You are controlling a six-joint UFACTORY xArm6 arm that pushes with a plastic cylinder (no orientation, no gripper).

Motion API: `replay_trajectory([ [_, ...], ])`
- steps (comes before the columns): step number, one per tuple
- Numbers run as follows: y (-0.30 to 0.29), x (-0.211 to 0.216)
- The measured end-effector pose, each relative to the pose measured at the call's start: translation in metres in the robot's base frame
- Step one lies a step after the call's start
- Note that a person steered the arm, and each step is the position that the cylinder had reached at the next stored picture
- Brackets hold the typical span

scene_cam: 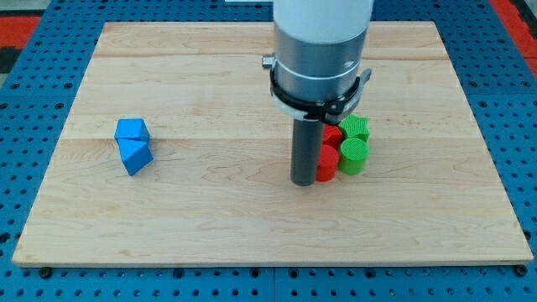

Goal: Move your arm closer to the blue triangle

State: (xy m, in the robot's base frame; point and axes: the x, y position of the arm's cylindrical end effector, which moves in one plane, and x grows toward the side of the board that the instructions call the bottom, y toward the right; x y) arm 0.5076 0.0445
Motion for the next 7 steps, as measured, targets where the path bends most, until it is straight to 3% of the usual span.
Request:
replay_trajectory([
  [2, 0.020, -0.004],
  [3, 0.020, 0.029],
  [4, -0.025, 0.063],
  [5, -0.107, 0.065],
  [7, -0.237, 0.025],
])
